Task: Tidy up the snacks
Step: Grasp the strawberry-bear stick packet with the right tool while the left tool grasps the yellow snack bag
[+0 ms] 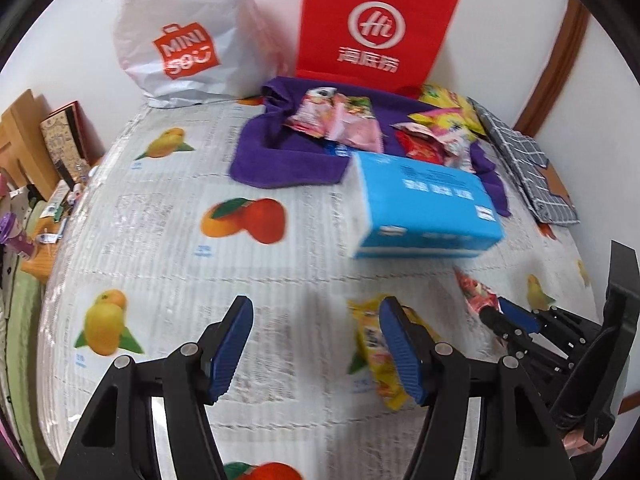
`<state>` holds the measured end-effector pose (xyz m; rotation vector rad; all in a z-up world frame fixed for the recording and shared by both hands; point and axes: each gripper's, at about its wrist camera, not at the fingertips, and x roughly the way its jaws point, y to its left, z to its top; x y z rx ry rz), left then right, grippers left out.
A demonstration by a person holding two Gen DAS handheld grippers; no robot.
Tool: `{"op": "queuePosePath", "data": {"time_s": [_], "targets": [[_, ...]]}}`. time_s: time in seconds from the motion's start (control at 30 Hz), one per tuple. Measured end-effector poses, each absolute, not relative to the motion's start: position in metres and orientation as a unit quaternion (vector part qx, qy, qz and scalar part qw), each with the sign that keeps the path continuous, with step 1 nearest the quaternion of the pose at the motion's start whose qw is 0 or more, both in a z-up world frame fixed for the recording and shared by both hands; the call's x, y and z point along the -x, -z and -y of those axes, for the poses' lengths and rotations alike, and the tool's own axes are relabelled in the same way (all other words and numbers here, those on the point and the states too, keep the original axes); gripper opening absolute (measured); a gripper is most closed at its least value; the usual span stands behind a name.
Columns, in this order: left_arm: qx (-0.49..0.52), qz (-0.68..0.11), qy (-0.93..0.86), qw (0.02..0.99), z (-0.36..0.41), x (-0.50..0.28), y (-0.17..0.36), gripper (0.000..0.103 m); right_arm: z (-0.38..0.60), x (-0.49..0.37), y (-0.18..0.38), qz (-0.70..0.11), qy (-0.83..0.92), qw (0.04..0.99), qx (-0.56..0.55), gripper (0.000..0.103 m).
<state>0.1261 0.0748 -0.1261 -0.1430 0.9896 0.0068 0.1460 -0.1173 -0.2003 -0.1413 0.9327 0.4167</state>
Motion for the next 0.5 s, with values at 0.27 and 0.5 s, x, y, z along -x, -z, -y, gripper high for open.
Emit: {"op": "queuePosePath", "data": {"time_s": [0.27, 0.5], "targets": [[0.07, -0.483, 0.019, 0.873, -0.044, -0.129, 0.132, 0.071, 0.175, -0.142, 0.203, -0.443, -0.143, 0.885, 0.025, 0.017], [0.082, -0.498, 0.017, 0.863, -0.041, -0.126, 0.15, 0.071, 0.192, -0.147, 0.215, -0.44, -0.118, 0.89, -0.005, 0.019]]}}
